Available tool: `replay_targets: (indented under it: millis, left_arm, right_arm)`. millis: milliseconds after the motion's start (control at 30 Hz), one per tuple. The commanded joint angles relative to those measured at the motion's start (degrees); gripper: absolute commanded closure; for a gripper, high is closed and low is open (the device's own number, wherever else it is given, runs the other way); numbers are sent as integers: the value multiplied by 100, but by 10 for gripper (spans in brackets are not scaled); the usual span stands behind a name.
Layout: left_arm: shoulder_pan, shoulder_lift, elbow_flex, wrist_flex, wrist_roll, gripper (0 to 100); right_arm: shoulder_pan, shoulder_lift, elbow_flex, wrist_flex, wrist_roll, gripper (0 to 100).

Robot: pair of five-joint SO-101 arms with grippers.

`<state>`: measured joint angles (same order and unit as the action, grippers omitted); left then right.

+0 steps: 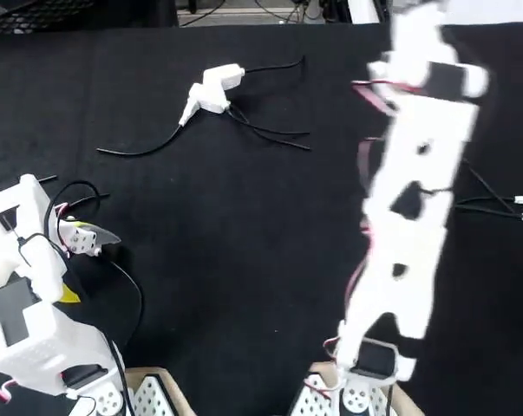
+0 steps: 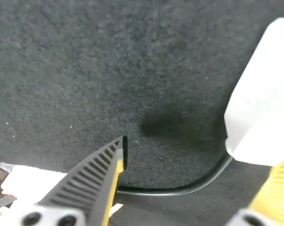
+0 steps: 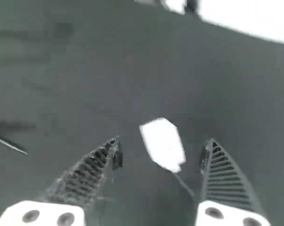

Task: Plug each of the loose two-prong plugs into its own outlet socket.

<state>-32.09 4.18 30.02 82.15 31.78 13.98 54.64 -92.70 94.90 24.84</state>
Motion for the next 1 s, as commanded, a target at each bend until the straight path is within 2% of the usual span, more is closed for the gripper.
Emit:
replay_targets:
  millis: [0, 167, 267, 433, 700, 833, 967]
  left_arm:
    - [75, -105, -4, -53, 35, 546]
    - [75, -105, -4, -53, 44, 546]
    - [75, -105, -4, -53, 44, 546]
    - [84, -105, -4, -53, 44, 546]
    - [84, -105, -4, -53, 44, 546]
    - [84, -114, -4, -44, 44, 546]
    - [259, -114, -4, -18, 44, 546]
  right_arm:
    - [932, 57, -207, 62, 1020, 735]
    - [1248, 813, -215, 62, 2435, 737]
    - [1213, 1358, -242, 62, 3007, 736]
    - [976, 1991, -277, -193, 3490, 737]
    - [985, 2686, -233, -1723, 4299, 737]
    - [976, 2932, -268, -1943, 4571, 737]
    - [993, 3231, -207, -2822, 4668, 737]
